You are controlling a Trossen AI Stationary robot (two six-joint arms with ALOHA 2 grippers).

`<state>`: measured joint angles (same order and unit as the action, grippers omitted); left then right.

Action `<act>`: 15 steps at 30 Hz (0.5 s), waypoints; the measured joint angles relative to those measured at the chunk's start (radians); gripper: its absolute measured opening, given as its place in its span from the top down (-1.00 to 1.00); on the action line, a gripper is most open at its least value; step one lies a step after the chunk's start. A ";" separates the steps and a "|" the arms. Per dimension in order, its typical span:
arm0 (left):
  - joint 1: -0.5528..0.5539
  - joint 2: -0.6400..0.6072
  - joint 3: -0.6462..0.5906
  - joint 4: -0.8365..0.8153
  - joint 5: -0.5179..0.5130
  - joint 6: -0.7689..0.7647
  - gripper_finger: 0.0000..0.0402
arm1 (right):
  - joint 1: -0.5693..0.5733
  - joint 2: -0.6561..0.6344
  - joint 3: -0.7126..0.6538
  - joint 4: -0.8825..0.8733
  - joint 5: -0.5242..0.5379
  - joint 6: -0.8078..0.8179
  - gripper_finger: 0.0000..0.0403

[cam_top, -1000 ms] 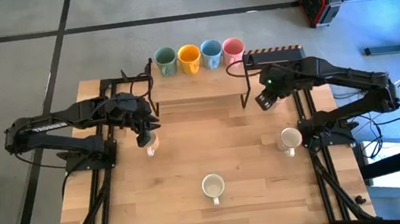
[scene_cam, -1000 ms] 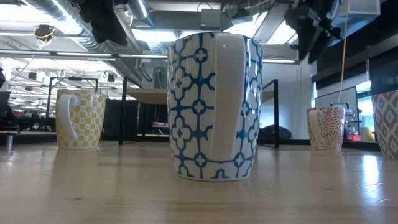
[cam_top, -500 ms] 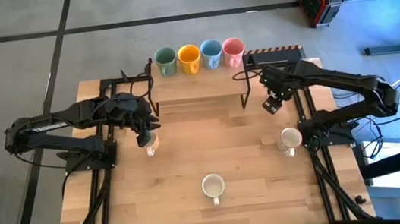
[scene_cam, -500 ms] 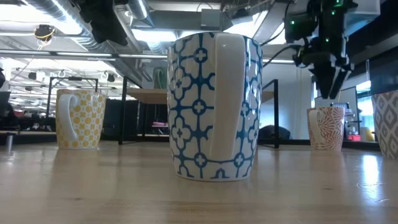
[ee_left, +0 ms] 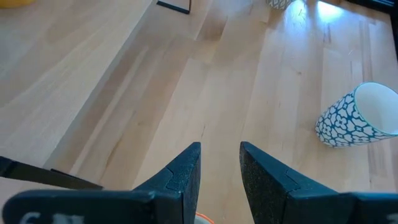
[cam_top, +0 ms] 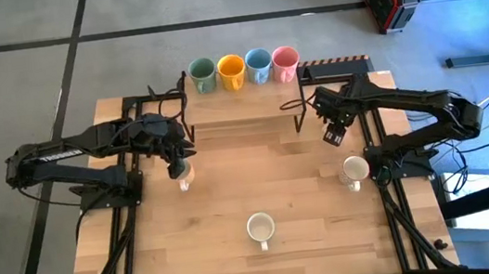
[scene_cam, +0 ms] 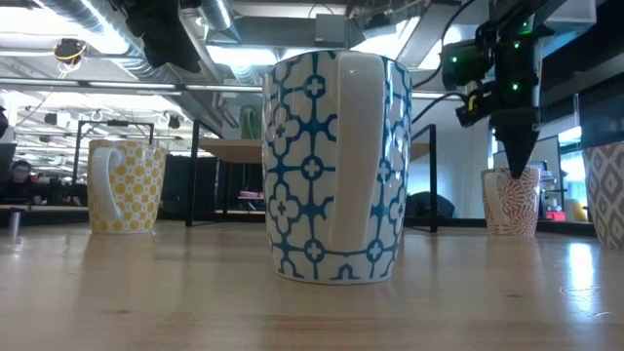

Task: Place coffee mugs
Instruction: Put the red patterned mug on the shelf

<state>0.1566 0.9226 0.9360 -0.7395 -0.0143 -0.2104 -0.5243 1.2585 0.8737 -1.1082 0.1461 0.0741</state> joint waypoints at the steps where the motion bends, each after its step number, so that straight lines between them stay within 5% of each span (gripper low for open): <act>1: 0.000 0.000 0.000 0.000 0.000 0.000 0.48 | 0.000 0.011 -0.006 0.004 0.000 -0.009 0.18; 8: 0.000 0.000 0.000 0.000 0.000 -0.018 0.47 | 0.000 0.056 -0.037 0.033 -0.029 -0.079 0.36; 15: 0.000 0.000 0.000 0.000 0.000 -0.019 0.47 | 0.000 0.056 -0.038 0.043 -0.042 -0.127 0.83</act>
<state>0.1566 0.9226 0.9360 -0.7395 -0.0139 -0.2293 -0.5243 1.3140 0.8360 -1.0647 0.1036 -0.0532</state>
